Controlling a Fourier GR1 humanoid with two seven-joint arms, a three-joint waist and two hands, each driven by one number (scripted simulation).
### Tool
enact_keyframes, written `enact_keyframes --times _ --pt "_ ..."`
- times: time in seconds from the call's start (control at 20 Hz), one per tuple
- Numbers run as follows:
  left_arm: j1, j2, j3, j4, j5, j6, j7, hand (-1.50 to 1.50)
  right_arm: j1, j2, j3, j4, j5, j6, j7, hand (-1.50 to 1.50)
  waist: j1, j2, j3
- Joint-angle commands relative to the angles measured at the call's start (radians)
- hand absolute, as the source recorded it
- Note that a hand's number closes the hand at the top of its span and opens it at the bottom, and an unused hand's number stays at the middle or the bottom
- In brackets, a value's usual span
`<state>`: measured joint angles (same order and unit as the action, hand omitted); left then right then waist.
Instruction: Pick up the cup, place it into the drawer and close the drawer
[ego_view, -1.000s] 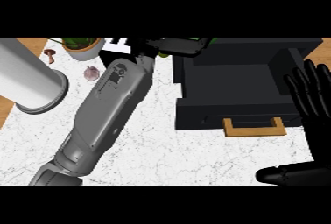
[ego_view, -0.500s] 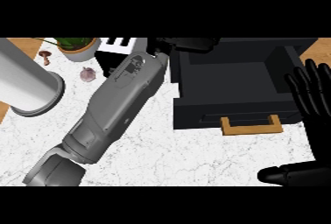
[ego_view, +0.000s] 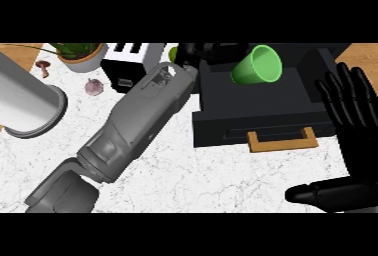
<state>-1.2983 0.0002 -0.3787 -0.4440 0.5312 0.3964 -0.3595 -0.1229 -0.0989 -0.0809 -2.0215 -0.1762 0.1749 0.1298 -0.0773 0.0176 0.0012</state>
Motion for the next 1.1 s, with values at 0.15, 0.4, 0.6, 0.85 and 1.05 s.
enact_keyframes --times 0.15,0.4,0.6,0.85,1.05 --pt "-0.026 0.000 -0.122 0.090 0.021 0.037 0.008 1.50 -0.022 0.013 0.024 0.013 0.009 -0.002 -0.005 -1.50 -0.033 0.009 0.001" --pt "-0.046 0.000 -0.190 0.107 0.025 0.059 0.048 -1.50 0.024 0.007 0.026 -0.008 -0.005 0.028 -0.027 -1.50 -0.035 0.007 0.001" --pt "-0.005 0.000 -0.201 0.048 0.088 0.094 0.002 -1.50 -0.051 0.010 0.008 0.044 -0.020 0.013 -0.022 -1.50 -0.035 0.011 0.000" --pt "-0.015 0.000 -0.157 0.007 0.174 0.036 -0.049 -1.50 0.005 0.015 0.011 -0.033 -0.092 0.032 0.021 -1.50 -0.036 0.004 0.000" --pt "-0.025 0.000 -0.118 -0.055 0.227 0.019 -0.120 -1.50 -0.062 0.006 -0.011 0.049 -0.124 0.038 0.022 -1.50 0.017 -0.003 -0.001"
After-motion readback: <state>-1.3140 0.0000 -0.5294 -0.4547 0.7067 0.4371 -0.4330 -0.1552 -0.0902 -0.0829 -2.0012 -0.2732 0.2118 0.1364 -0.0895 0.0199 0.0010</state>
